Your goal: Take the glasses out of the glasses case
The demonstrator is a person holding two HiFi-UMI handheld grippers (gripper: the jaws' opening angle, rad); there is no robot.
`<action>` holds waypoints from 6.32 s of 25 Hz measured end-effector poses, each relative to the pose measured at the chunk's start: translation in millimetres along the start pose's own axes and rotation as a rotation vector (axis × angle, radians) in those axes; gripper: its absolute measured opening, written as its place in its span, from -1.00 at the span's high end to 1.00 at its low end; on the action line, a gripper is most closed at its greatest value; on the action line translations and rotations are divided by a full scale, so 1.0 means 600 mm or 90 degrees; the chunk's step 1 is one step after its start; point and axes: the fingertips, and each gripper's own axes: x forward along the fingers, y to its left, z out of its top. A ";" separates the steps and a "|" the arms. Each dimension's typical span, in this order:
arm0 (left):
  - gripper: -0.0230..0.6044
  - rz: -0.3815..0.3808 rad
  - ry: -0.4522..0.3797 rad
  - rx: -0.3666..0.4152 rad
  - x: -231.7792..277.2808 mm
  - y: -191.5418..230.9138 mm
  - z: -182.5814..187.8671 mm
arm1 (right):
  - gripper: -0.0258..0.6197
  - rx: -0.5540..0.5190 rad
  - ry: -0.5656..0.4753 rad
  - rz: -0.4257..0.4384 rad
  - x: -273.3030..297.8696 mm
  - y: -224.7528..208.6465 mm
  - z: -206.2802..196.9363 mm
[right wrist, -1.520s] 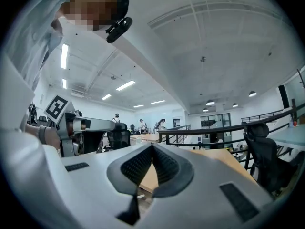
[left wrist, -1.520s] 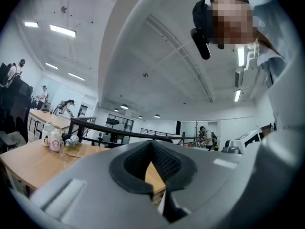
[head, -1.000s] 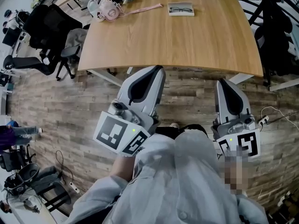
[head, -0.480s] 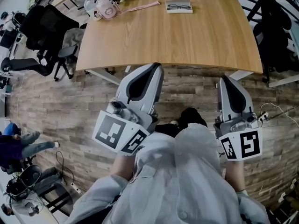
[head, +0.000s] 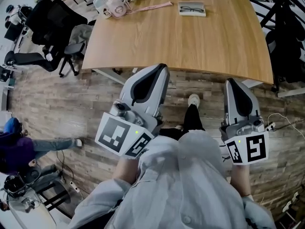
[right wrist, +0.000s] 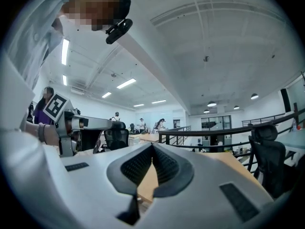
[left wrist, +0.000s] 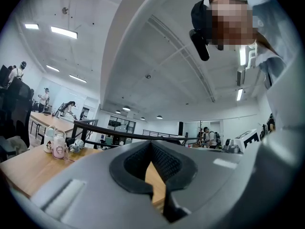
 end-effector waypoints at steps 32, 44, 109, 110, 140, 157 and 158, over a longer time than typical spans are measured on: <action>0.92 0.072 0.014 0.000 0.304 0.139 -0.001 | 0.92 0.010 0.005 0.081 0.284 -0.238 -0.007; 0.92 0.108 0.020 0.003 0.396 0.184 -0.006 | 0.92 0.008 0.022 0.112 0.369 -0.319 -0.022; 0.92 0.088 0.093 -0.038 0.423 0.361 -0.080 | 0.91 -0.273 0.289 0.217 0.702 -0.351 -0.291; 0.92 0.091 0.094 -0.039 0.424 0.364 -0.084 | 0.91 -0.280 0.297 0.225 0.708 -0.350 -0.301; 0.92 0.071 0.153 -0.049 0.545 0.400 -0.205 | 0.69 -0.455 0.470 0.404 0.785 -0.353 -0.492; 0.92 0.087 0.148 -0.094 0.539 0.409 -0.228 | 0.87 -0.469 0.491 0.450 0.798 -0.348 -0.509; 0.92 0.088 0.147 -0.094 0.539 0.410 -0.227 | 0.87 -0.474 0.488 0.448 0.798 -0.348 -0.508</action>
